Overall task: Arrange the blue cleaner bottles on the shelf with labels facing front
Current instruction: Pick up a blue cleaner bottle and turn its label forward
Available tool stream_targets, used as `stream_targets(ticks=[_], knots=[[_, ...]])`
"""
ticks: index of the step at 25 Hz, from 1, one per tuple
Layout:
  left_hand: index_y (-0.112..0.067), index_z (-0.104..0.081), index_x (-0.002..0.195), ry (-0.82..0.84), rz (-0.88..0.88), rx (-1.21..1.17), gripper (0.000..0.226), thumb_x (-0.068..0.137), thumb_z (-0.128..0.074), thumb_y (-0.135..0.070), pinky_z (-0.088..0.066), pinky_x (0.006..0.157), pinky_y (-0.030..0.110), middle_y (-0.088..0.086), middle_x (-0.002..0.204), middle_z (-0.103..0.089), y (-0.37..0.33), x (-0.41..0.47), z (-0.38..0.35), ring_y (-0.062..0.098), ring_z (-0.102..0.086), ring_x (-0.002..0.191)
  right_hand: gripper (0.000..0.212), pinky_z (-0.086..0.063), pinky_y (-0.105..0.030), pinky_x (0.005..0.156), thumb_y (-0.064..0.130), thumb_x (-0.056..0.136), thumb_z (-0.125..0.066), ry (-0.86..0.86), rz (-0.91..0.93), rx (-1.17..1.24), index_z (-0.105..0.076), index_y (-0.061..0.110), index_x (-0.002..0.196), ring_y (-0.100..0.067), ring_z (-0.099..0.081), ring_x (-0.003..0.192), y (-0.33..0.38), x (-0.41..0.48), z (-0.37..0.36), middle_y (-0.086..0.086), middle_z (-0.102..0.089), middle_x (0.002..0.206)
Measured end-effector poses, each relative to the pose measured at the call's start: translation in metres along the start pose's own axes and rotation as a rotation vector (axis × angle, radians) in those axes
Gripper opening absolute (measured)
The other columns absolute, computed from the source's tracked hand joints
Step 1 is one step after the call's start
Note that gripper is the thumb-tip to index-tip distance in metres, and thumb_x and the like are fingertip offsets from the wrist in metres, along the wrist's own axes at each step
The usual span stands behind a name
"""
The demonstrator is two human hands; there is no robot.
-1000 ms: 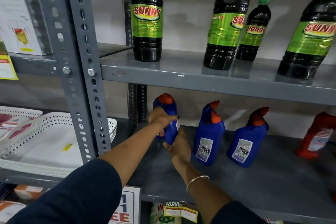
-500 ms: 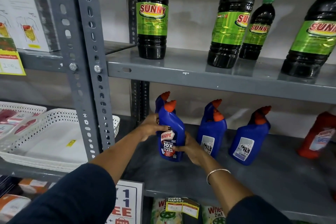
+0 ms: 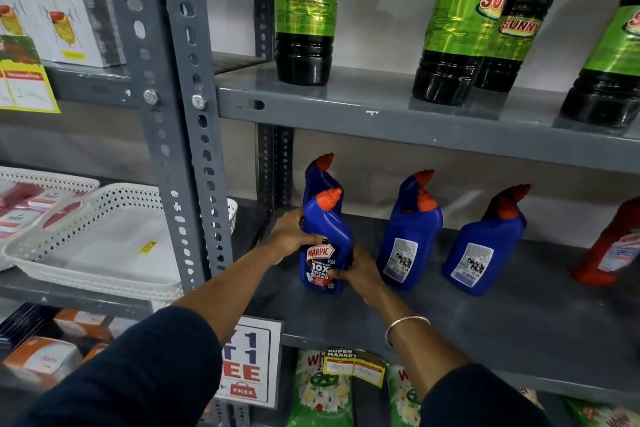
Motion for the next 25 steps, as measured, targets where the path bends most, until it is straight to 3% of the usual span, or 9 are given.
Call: stream_targets(ticks=[12, 17, 19, 21, 22, 25], knots=[[-0.011, -0.054, 0.113, -0.015, 0.017, -0.002, 0.050, 0.067, -0.074, -0.004, -0.052, 0.092, 0.046, 0.014, 0.112, -0.067, 0.004, -0.006, -0.002, 0.024, -0.064, 0.100, 0.064, -0.050, -0.042, 0.094, -0.008, 0.064, -0.072, -0.010, -0.002, 0.006, -0.049, 0.010, 0.121, -0.026, -0.058, 0.110, 0.000, -0.006, -0.002, -0.014, -0.062, 0.119], [-0.011, -0.053, 0.115, -0.011, 0.033, 0.010, 0.051, 0.068, -0.073, -0.006, -0.051, 0.095, 0.048, 0.013, 0.113, -0.066, 0.005, -0.006, -0.003, 0.025, -0.064, 0.102, 0.067, -0.049, -0.047, 0.096, -0.003, 0.063, -0.075, -0.001, 0.002, -0.033, -0.048, 0.012, 0.122, -0.026, -0.057, 0.113, 0.000, -0.008, -0.003, -0.013, -0.062, 0.121], [-0.011, -0.050, 0.119, 0.079, 0.070, 0.019, 0.057, 0.067, -0.074, -0.006, -0.048, 0.098, 0.048, 0.012, 0.116, -0.063, 0.005, -0.005, -0.002, 0.026, -0.060, 0.109, 0.071, -0.047, -0.050, 0.098, 0.001, 0.061, -0.078, -0.012, 0.002, -0.048, -0.046, 0.013, 0.123, -0.026, -0.055, 0.116, -0.005, -0.008, -0.001, -0.011, -0.060, 0.124], [-0.013, -0.042, 0.128, 0.165, 0.090, -0.019, 0.072, 0.065, -0.076, -0.009, -0.044, 0.103, 0.047, 0.010, 0.124, -0.058, -0.001, -0.003, -0.003, 0.027, -0.055, 0.116, 0.071, -0.047, -0.045, 0.097, 0.005, 0.062, -0.079, -0.094, -0.007, -0.059, -0.045, 0.012, 0.124, -0.022, -0.052, 0.116, -0.009, -0.017, 0.011, -0.005, -0.057, 0.125], [-0.015, -0.035, 0.133, 0.129, 0.080, -0.054, 0.080, 0.065, -0.077, -0.014, -0.042, 0.105, 0.044, 0.010, 0.130, -0.054, -0.009, -0.001, -0.001, 0.026, -0.053, 0.119, 0.065, -0.049, -0.041, 0.093, 0.008, 0.064, -0.077, -0.193, 0.003, -0.082, -0.046, 0.013, 0.122, -0.019, -0.053, 0.112, -0.008, -0.025, 0.021, -0.002, -0.056, 0.120], [-0.016, -0.028, 0.138, -0.146, -0.123, -0.002, 0.080, 0.072, -0.073, -0.024, -0.038, 0.101, 0.030, 0.003, 0.137, -0.045, -0.058, 0.001, -0.001, 0.019, -0.046, 0.122, 0.046, -0.052, -0.040, 0.082, 0.017, 0.070, -0.074, -0.641, 0.110, -0.230, -0.049, 0.013, 0.109, -0.024, -0.054, 0.105, 0.000, -0.053, 0.062, -0.007, -0.057, 0.112]])
Point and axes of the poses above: each hand's wrist, its own x-axis towards the middle knuckle, its own z-axis out of the back of the hand, y = z × x, the point moved 5 cm from there along x, towards the middle knuckle
